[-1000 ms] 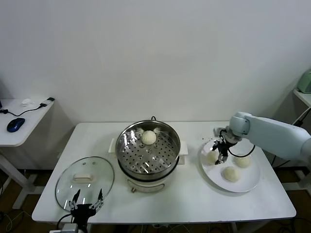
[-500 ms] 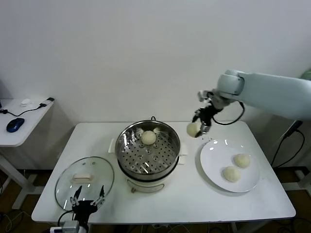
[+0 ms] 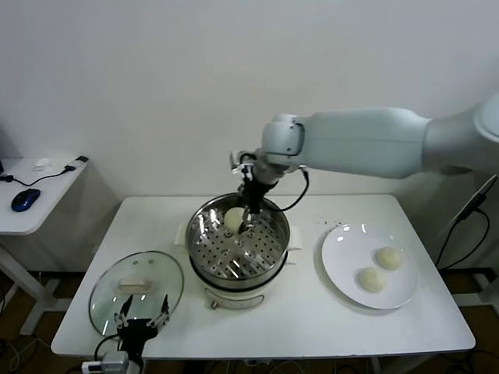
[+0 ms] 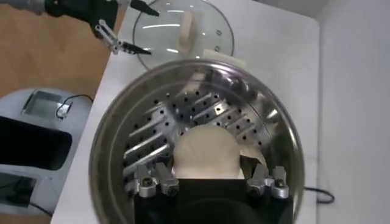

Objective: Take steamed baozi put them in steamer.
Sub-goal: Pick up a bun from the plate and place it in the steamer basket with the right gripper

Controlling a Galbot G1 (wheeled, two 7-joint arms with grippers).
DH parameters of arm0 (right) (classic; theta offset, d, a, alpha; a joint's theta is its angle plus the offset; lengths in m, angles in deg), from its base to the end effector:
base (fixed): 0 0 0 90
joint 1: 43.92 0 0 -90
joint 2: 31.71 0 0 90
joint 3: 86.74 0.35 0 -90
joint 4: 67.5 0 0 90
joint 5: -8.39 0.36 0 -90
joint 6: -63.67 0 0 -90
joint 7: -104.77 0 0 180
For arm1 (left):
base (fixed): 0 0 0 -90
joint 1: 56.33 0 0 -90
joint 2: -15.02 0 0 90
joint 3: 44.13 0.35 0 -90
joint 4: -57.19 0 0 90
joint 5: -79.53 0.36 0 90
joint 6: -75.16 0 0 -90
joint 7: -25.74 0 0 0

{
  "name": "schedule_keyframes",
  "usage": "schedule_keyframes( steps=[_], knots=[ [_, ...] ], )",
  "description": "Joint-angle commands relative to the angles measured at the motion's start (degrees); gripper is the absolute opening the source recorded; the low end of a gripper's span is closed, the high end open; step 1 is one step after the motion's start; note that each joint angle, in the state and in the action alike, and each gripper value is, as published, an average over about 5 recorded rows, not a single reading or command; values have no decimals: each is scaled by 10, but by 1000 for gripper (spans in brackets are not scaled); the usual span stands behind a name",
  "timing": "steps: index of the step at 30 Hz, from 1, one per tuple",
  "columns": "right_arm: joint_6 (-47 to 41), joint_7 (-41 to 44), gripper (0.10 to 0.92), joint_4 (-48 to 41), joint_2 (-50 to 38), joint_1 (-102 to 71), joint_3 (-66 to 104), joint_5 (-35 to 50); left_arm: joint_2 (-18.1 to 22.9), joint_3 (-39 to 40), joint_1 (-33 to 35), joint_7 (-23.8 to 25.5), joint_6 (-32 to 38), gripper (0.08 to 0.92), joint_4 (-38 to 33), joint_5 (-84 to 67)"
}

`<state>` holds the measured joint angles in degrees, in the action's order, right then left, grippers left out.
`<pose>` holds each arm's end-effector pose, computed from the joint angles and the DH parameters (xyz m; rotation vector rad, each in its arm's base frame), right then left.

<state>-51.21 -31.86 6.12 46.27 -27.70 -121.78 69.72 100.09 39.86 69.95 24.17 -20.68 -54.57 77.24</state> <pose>0.5360 0.1826 -0.0506 1.5386 -1.4401 1.2633 0.1422 0.0535 -0.3682 0.1222 -2.7882 -0.1251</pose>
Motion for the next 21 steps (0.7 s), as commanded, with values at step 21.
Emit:
schedule_keyframes(
  steps=[21],
  knots=[
    [-5,-24,795,-147,95,-146,49,-56,-5,5,-8,1,1,823,13,-1]
  ],
)
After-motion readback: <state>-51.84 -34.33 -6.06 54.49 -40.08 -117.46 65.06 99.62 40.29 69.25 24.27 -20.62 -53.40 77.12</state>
